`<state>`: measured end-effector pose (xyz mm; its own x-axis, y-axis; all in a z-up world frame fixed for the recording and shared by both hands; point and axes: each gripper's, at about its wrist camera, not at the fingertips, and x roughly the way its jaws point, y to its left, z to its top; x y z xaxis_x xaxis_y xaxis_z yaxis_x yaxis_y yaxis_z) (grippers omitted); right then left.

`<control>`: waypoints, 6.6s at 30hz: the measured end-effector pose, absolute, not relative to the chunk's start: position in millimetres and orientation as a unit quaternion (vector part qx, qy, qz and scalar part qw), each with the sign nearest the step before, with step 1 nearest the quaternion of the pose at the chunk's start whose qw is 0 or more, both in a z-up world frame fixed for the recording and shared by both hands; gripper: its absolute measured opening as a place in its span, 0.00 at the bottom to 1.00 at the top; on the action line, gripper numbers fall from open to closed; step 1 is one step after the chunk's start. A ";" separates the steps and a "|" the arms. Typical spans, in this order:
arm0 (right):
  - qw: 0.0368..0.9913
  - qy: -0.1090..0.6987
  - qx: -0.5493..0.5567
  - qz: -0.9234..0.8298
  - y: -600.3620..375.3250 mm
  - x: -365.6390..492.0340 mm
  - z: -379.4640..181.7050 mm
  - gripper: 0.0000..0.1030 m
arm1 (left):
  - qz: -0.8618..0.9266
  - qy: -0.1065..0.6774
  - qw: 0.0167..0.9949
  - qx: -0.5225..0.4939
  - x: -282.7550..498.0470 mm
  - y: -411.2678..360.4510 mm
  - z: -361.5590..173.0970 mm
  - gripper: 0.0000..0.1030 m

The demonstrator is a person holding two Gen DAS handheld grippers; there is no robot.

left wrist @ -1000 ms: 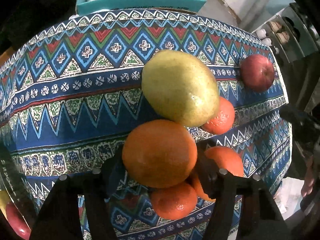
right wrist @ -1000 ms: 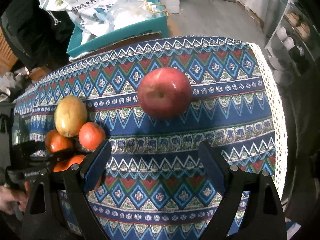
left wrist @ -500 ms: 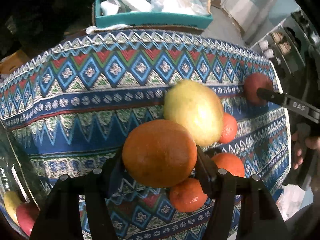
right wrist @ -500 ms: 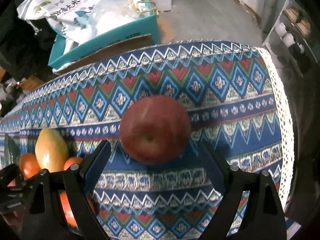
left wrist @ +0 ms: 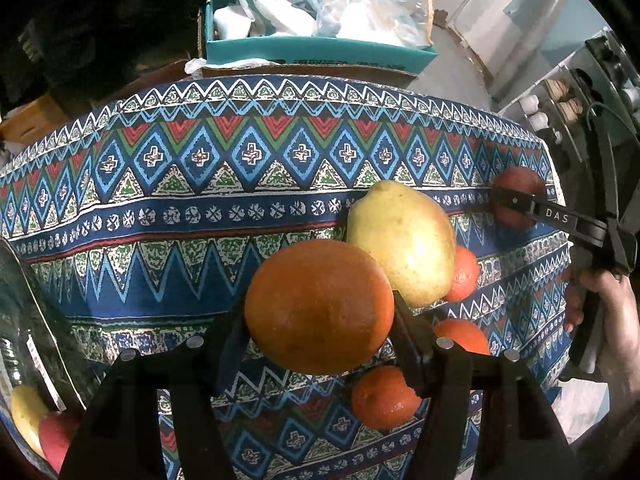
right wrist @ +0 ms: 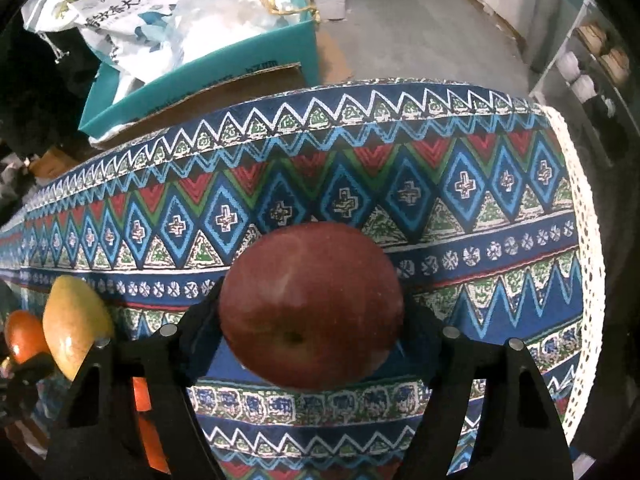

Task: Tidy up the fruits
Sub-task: 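Grasp the large orange with the left tool while the right tool grasps the red apple, then lift the orange with the left tool while the right tool lifts the apple, then carry the orange and red apple over the glass bowl with both tools, then lower the orange and apple into the glass bowl and open both tools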

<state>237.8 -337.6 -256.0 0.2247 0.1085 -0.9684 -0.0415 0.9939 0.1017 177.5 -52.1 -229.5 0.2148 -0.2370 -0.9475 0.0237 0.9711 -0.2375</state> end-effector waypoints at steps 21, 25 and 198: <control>0.817 0.569 0.011 0.091 -309.8 189.1 -194.9 0.74 | -0.089 0.587 0.801 -0.083 156.1 -51.5 -187.3 0.64; 0.824 0.556 0.009 0.107 -301.9 179.1 -176.7 0.74 | -0.092 0.577 0.808 -0.079 149.0 -52.1 -174.4 0.64; 0.777 0.538 -0.076 0.319 2.8 96.8 -123.2 0.76 | 0.031 0.534 0.831 -0.152 28.9 167.6 -147.6 0.70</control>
<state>96.8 2.8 -123.2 0.2184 0.4134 -0.8840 -0.5779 0.7847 0.2242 28.9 167.6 -147.6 0.4277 -0.1100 -0.8972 -0.2140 0.9520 -0.2188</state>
